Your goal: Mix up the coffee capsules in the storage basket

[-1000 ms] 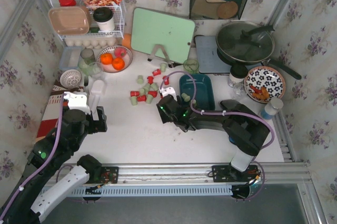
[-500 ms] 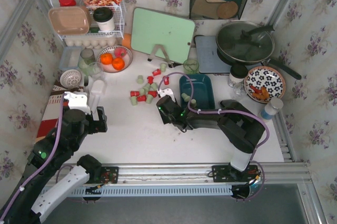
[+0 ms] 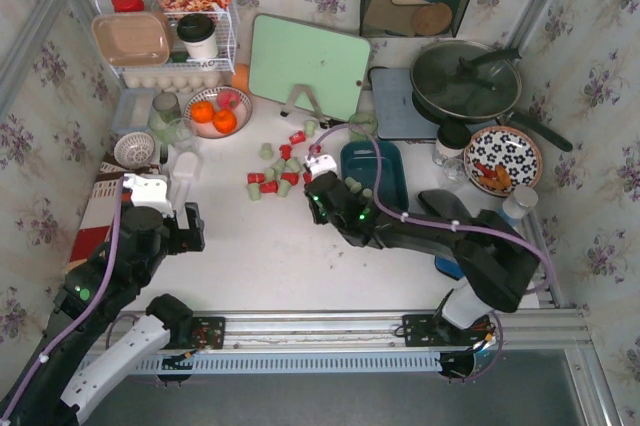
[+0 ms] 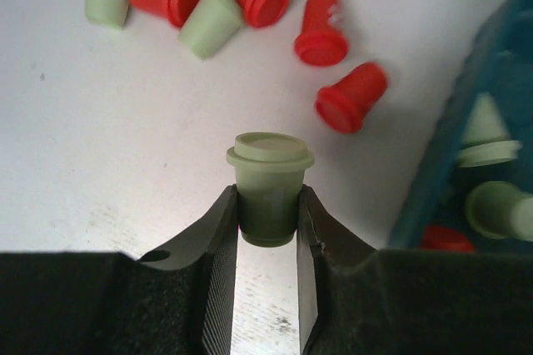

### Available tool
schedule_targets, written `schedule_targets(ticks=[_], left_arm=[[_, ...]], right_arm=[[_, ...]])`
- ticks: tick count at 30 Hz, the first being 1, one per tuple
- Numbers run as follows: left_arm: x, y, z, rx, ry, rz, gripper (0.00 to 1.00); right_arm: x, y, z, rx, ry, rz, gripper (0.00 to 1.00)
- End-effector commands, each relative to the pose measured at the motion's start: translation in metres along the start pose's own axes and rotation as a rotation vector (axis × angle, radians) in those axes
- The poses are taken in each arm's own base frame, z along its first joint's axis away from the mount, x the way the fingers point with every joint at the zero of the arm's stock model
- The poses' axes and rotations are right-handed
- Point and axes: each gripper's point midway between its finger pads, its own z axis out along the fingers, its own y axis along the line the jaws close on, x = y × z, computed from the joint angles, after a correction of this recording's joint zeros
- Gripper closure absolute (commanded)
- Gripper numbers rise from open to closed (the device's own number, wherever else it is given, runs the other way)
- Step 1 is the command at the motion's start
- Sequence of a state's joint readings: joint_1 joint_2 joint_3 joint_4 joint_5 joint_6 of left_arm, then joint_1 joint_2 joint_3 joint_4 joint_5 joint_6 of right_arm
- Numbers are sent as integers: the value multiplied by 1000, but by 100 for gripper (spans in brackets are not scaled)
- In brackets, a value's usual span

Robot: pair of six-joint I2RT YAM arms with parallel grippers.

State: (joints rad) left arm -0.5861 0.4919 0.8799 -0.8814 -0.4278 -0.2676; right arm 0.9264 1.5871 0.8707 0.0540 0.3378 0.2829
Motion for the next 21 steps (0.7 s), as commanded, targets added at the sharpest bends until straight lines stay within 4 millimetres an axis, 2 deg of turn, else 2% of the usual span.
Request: schedule_targets(ticks=[1,3,5,7,10,12,17,21], left_arm=[[-6,-4,2,15,-22,-8,1],[-6,-3,2,13,-22,-10,1],[-6,-3,2,12,-21,-11,1],[-6,-3,3,10,-21,-13,1],[-6,-3,3,8,-19,-13,1],[-5,-3,4,6,-15,-13,1],[-4,-3,6,0,0,-8,1],[-3,-2,8,-6,12,-6,1]], right_arm=[[-43,-34,-21,127,-167,11,96],[-55,-61,-31,201,-225,35,97],[-58,-94,-37,286,-250,79,97],[-53,-127,-40,368,-250,129,97],[-40,-164,-31,395,-213,202,97],[-34,-181,-24,384,-196,243,97],[-30,-182,-2,322,-168,248,92],[-23,-172,16,268,-112,244,81]])
